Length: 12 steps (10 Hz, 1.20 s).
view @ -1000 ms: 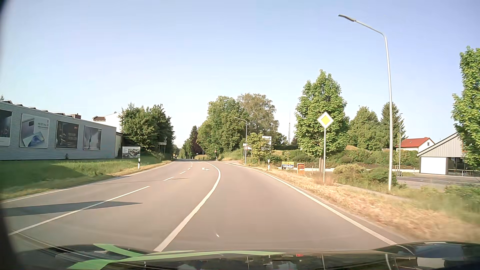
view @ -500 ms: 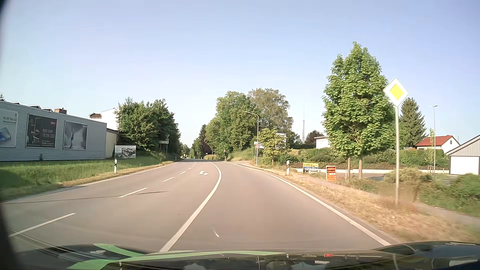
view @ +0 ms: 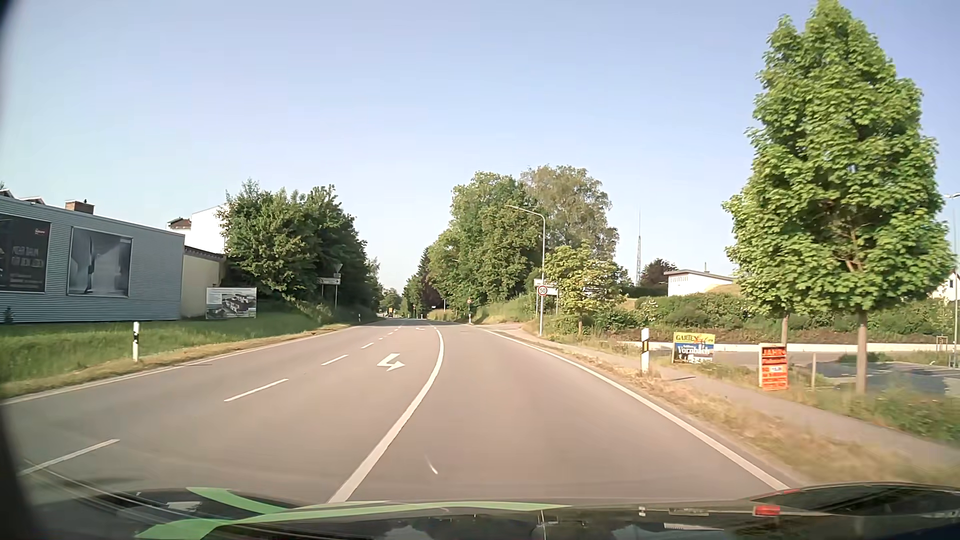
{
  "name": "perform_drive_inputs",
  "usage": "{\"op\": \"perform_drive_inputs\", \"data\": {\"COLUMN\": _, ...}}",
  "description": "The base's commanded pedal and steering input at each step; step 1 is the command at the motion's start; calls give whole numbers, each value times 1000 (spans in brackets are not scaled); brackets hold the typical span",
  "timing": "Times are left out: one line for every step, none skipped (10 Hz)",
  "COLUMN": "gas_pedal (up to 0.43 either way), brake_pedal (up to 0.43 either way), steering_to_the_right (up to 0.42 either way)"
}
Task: Follow the waypoints while adhering to traffic rules and regulations
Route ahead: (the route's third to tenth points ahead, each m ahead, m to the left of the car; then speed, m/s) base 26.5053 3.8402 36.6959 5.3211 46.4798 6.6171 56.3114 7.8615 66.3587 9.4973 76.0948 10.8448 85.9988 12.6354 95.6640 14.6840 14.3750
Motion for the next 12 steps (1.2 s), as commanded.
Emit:
{"op": "perform_drive_inputs", "data": {"gas_pedal": 110, "brake_pedal": 0, "steering_to_the_right": -26}}
{"op": "perform_drive_inputs", "data": {"gas_pedal": 110, "brake_pedal": 0, "steering_to_the_right": -25}}
{"op": "perform_drive_inputs", "data": {"gas_pedal": 110, "brake_pedal": 0, "steering_to_the_right": -25}}
{"op": "perform_drive_inputs", "data": {"gas_pedal": 110, "brake_pedal": 0, "steering_to_the_right": -25}}
{"op": "perform_drive_inputs", "data": {"gas_pedal": 118, "brake_pedal": 0, "steering_to_the_right": -25}}
{"op": "perform_drive_inputs", "data": {"gas_pedal": 150, "brake_pedal": 0, "steering_to_the_right": -25}}
{"op": "perform_drive_inputs", "data": {"gas_pedal": 157, "brake_pedal": 0, "steering_to_the_right": -25}}
{"op": "perform_drive_inputs", "data": {"gas_pedal": 157, "brake_pedal": 0, "steering_to_the_right": -25}}
{"op": "perform_drive_inputs", "data": {"gas_pedal": 157, "brake_pedal": 0, "steering_to_the_right": -25}}
{"op": "perform_drive_inputs", "data": {"gas_pedal": 157, "brake_pedal": 0, "steering_to_the_right": -25}}
{"op": "perform_drive_inputs", "data": {"gas_pedal": 157, "brake_pedal": 0, "steering_to_the_right": -25}}
{"op": "perform_drive_inputs", "data": {"gas_pedal": 150, "brake_pedal": 0, "steering_to_the_right": -25}}
